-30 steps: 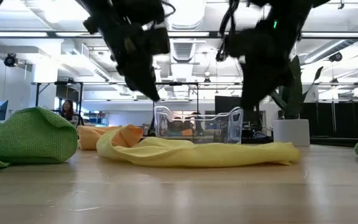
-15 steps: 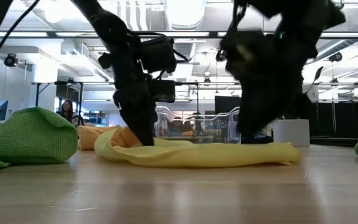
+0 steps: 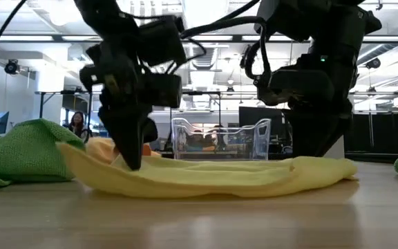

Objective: Fold microfiber towels
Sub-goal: Fold the yellow microfiber towel

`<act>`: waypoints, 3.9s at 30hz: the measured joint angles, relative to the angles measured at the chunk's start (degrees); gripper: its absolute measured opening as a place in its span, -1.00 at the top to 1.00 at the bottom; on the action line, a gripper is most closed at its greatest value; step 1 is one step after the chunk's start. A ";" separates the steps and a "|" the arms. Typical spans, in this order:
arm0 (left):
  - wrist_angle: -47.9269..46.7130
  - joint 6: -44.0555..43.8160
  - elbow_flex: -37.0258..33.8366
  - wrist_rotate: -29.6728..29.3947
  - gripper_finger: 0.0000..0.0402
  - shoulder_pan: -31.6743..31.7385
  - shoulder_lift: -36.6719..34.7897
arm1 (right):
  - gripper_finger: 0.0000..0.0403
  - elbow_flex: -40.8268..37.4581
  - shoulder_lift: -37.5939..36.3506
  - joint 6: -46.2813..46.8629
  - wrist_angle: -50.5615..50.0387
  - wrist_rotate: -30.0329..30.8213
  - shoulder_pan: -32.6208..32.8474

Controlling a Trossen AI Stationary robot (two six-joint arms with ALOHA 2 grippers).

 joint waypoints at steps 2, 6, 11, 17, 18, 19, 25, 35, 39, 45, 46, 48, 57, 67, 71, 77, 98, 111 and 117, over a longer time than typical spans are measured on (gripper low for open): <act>-0.01 -0.03 0.12 -0.06 1.00 -0.30 -1.75 | 0.70 -0.08 -1.63 -1.24 -0.15 -0.11 -0.02; 0.26 0.02 0.59 -0.27 1.00 -0.23 -7.86 | 0.67 -0.03 -6.99 -6.56 0.41 -0.08 0.78; 0.48 -0.48 -0.71 3.89 1.00 -1.46 -16.53 | 0.61 -1.32 -12.51 -15.75 0.91 -0.43 2.74; 2.32 -2.61 -5.13 5.70 1.00 -7.57 -22.80 | 0.44 -7.91 -15.92 -23.79 2.52 -3.91 4.07; 3.03 -2.37 -5.93 5.33 1.00 -8.66 -23.26 | 0.41 -9.13 -16.32 -25.47 4.01 -4.34 4.05; 4.54 -2.02 -6.65 4.94 0.98 -9.70 -23.51 | 0.37 -10.28 -16.71 -27.42 6.04 -5.36 4.02; 14.31 -2.80 -8.76 -1.43 0.69 -14.84 -21.15 | 0.22 -12.90 -16.57 -37.74 10.34 -6.41 3.68; 14.83 -11.42 -6.68 -7.33 0.20 -17.11 -9.69 | 0.33 -12.86 -12.71 -48.63 16.04 -4.81 0.51; 17.32 -13.78 -6.52 -6.35 0.19 -17.58 -8.12 | 0.36 -12.86 -11.54 -51.19 18.20 -6.50 -0.21; 17.76 -15.21 -6.55 -6.26 0.19 -17.92 -7.78 | 0.37 -12.79 -8.54 -53.94 20.54 -7.56 -0.15; 17.74 -15.28 -6.56 -6.26 0.19 -17.92 -7.78 | 0.37 -12.79 -7.90 -54.07 20.75 -7.56 -0.15; 17.68 -15.30 -6.58 -6.26 0.19 -17.92 -7.78 | 0.37 -12.72 -6.60 -54.26 20.70 -7.56 -0.18; 17.86 -15.49 -6.56 -6.26 0.19 -17.92 -7.78 | 0.46 -11.05 -3.92 -53.12 20.97 -7.40 -0.50; 17.87 -16.39 -6.56 -6.23 0.19 -17.92 -7.78 | 0.92 -10.94 -4.32 -49.99 20.36 -7.51 -0.52; 17.91 -16.46 -6.56 -6.22 0.19 -17.94 -7.80 | 0.92 -10.31 -4.32 -48.66 20.22 -7.58 -0.50; 18.28 -16.48 -6.56 -6.17 0.19 -17.94 -7.80 | 0.80 -10.02 -4.35 -48.42 20.30 -7.60 -0.50; 18.88 -16.52 -6.51 -6.00 0.19 -18.05 -7.83 | 0.83 -8.29 -7.09 -45.85 19.83 -7.58 -0.50; 18.88 -16.50 -6.49 -6.00 0.19 -18.05 -7.83 | 0.38 -8.29 -7.12 -52.62 19.54 -9.37 -0.44; 18.88 -16.48 -6.50 -6.00 0.19 -18.05 -7.83 | 0.26 -7.46 -7.12 -58.06 19.97 -9.37 -0.39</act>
